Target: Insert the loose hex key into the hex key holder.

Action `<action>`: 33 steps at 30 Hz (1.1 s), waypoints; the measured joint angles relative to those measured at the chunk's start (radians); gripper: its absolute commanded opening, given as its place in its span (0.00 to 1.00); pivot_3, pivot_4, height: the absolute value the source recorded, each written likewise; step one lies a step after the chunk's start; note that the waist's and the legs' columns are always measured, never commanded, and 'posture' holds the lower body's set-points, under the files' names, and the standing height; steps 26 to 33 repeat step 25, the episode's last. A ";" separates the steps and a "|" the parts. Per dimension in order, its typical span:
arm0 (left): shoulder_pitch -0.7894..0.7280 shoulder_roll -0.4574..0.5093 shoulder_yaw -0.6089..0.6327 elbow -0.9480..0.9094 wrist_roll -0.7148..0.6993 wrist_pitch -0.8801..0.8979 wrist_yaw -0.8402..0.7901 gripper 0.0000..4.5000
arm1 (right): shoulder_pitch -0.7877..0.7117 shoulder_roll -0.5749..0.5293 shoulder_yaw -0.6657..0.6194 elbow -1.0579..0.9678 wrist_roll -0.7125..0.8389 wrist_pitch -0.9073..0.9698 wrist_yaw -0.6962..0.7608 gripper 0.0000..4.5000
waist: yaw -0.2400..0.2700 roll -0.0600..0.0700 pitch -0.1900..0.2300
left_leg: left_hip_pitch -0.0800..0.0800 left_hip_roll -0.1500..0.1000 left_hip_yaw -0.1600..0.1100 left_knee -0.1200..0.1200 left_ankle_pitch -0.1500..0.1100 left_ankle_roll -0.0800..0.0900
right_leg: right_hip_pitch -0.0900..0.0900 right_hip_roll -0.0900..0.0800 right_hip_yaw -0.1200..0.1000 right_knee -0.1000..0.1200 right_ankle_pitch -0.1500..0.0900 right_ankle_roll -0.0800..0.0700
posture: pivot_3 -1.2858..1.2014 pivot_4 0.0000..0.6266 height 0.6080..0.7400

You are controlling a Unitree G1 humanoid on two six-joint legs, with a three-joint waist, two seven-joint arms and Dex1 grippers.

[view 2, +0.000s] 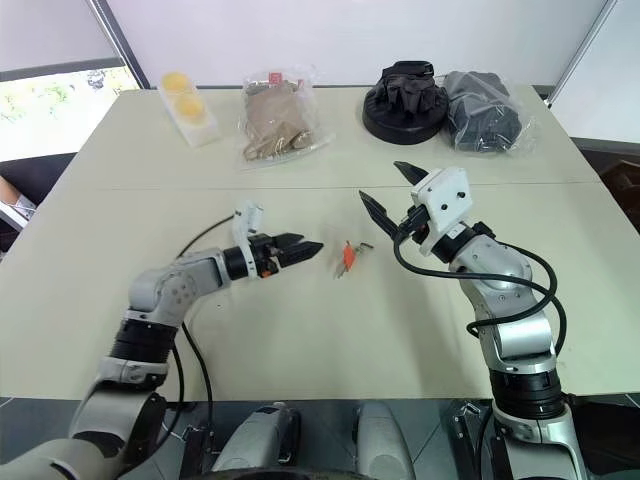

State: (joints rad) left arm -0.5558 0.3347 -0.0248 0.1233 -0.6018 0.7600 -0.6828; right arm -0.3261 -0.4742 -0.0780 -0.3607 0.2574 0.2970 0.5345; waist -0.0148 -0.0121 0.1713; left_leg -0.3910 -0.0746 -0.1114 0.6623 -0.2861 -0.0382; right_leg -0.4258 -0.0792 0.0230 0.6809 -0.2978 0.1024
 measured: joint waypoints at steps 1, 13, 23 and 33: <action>-0.001 0.016 0.001 -0.008 0.010 -0.010 -0.006 0.99 | 0.000 -0.001 0.001 0.000 0.000 0.000 0.002 0.80 | 0.000 0.000 0.000 | 0.000 0.000 0.000 0.000 0.000 0.000 | 0.000 0.000 0.000 0.000 0.000 0.000 | 0.52 0.24 1.00; 0.043 0.285 0.079 -0.310 -0.037 0.006 -0.162 0.99 | -0.084 -0.360 0.017 0.120 0.105 0.021 0.459 0.80 | 0.000 0.000 0.000 | 0.000 0.000 0.000 0.000 -0.001 0.002 | 0.001 0.000 0.000 -0.002 0.000 0.000 | 0.52 0.24 1.00; 0.166 0.470 0.176 -0.480 -0.130 0.059 -0.252 0.99 | -0.246 -0.540 0.109 0.367 0.039 -0.141 0.813 0.80 | -0.001 0.000 0.000 | 0.000 0.001 0.001 0.000 -0.002 0.003 | 0.002 0.000 0.000 -0.005 0.000 0.000 | 0.52 0.24 1.00; 0.197 0.470 0.186 -0.491 -0.129 0.039 -0.251 0.99 | -0.259 -0.539 0.125 0.396 0.019 -0.174 0.834 0.80 | 0.001 0.000 0.000 | 0.000 0.001 0.001 0.000 -0.002 0.003 | 0.002 0.000 0.000 -0.006 0.000 0.000 | 0.52 0.24 1.00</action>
